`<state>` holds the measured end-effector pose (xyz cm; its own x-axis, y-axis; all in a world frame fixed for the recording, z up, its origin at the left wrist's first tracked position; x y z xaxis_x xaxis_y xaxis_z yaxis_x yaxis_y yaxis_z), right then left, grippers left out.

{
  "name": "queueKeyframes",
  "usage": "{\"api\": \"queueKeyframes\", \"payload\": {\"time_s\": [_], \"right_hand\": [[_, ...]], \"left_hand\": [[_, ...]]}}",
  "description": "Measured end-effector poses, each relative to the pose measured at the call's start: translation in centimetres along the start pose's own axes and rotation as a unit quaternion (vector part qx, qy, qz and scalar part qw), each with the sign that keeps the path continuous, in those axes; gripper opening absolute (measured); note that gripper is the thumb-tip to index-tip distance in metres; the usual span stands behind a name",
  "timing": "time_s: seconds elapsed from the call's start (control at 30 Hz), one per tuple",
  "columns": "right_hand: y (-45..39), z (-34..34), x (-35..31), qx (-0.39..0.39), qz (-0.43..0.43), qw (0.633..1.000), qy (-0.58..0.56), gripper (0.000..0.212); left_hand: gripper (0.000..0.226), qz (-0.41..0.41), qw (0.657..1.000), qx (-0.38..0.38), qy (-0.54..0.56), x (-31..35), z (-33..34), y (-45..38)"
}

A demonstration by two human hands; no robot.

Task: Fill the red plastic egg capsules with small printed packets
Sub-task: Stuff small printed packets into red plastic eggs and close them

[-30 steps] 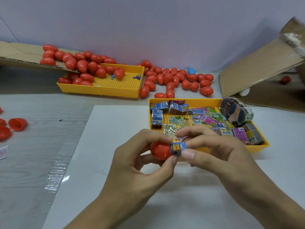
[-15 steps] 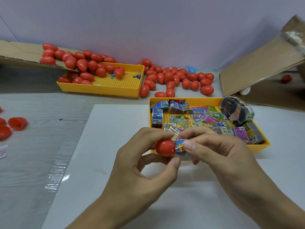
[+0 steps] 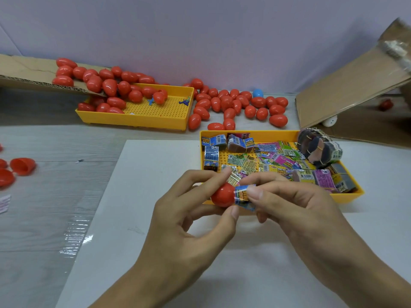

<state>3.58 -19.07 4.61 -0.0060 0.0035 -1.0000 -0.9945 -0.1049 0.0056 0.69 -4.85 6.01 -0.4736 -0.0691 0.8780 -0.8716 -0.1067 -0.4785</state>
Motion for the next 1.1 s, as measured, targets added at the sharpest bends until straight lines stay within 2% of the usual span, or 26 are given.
{"api": "queueKeyframes", "payload": {"time_s": [0.47, 0.63, 0.73, 0.9, 1.0, 1.1], "right_hand": [[-0.1, -0.3, -0.8, 0.023, -0.042, 0.999, 0.008, 0.01], [0.4, -0.7, -3.1, 0.061, -0.153, 0.977, 0.132, 0.019], [0.6, -0.3, -3.5, 0.044, -0.177, 0.973, 0.145, 0.025], [0.1, -0.2, -3.0, 0.005, -0.133, 0.985, 0.106, 0.029], [0.4, -0.2, -3.7, 0.009, -0.17, 0.973, 0.154, 0.026], [1.0, -0.1, -4.7, 0.016, -0.218, 0.956, 0.197, 0.025]], "left_hand": [[0.05, 0.027, 0.999, 0.025, -0.032, 0.2, -0.5, 0.2], [0.049, 0.071, 0.995, 0.038, -0.062, 1.1, -0.7, 0.1], [0.045, 0.109, 0.99, 0.04, -0.084, 1.9, -0.8, 0.1], [0.036, 0.12, 0.987, 0.055, -0.088, 2.5, -1.5, -0.1], [0.027, 0.135, 0.982, 0.06, -0.116, 2.9, -1.6, -0.1], [0.032, 0.146, 0.976, 0.076, -0.141, 3.2, -1.9, -0.1]]}}
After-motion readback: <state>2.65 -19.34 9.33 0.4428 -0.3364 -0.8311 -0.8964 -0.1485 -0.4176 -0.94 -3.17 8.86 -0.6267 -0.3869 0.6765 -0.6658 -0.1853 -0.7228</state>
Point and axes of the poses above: each hand's wrist, its own y-axis away from the middle knuckle, its own z-axis out of the palm, x = y × z, the point moved 10 cm from there along -y, towards the middle knuckle, and after that the axes turned 8 degrees about x, right-handed, at the moved point
